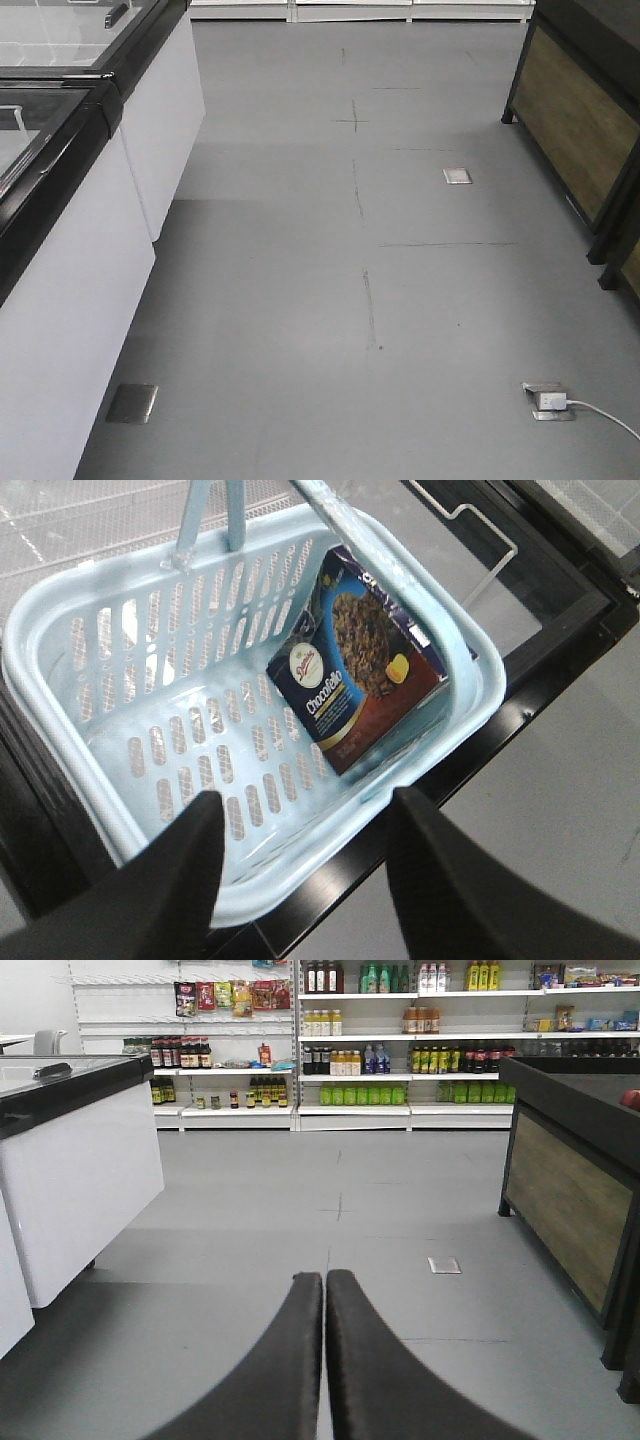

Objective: Left arm holds basket, right arm returns cookies
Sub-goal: 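Grasp the light-blue basket handle with the left gripper and lift it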

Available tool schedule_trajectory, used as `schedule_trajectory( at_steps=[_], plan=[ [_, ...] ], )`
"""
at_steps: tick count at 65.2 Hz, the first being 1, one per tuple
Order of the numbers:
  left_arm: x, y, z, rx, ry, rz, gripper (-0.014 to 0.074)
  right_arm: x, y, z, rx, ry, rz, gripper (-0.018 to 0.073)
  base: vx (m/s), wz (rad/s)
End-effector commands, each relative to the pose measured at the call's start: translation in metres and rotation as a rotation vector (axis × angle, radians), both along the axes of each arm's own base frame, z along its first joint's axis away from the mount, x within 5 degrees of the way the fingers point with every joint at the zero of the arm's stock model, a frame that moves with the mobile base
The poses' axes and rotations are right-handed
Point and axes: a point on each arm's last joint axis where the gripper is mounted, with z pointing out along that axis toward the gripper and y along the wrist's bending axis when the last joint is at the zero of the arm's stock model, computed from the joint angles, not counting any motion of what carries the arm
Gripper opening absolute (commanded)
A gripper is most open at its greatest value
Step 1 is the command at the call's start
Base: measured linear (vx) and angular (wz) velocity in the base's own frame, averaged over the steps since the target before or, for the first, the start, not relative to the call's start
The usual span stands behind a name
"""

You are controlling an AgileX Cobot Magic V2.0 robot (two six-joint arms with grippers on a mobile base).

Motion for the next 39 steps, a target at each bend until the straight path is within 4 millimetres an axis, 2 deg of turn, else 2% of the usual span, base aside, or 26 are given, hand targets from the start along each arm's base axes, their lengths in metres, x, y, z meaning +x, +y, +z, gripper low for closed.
schedule_trajectory(
  at_steps=[1, 9, 23, 39],
  plan=[
    [0.002, 0.011, 0.026, 0.054, -0.125, -0.015, 0.0348, -0.001, 0.000, 0.007, -0.010, -0.087, 0.002, -0.0008, 0.00, 0.00],
    [0.007, 0.031, 0.030, 0.034, -0.185, -0.049, 0.0348, -0.001, 0.000, 0.007, -0.010, -0.087, 0.002, -0.0008, 0.00, 0.00],
    [0.016, 0.066, 0.019, -0.148, -0.375, -0.093, 0.0356, -0.001, 0.000, 0.007, -0.010, -0.087, 0.002, -0.0008, 0.00, 0.00],
    [0.031, 0.092, 0.002, -0.251, -0.481, -0.166, 0.0452, -0.001, 0.000, 0.007, -0.010, -0.087, 0.002, -0.0008, 0.00, 0.00]
  ],
)
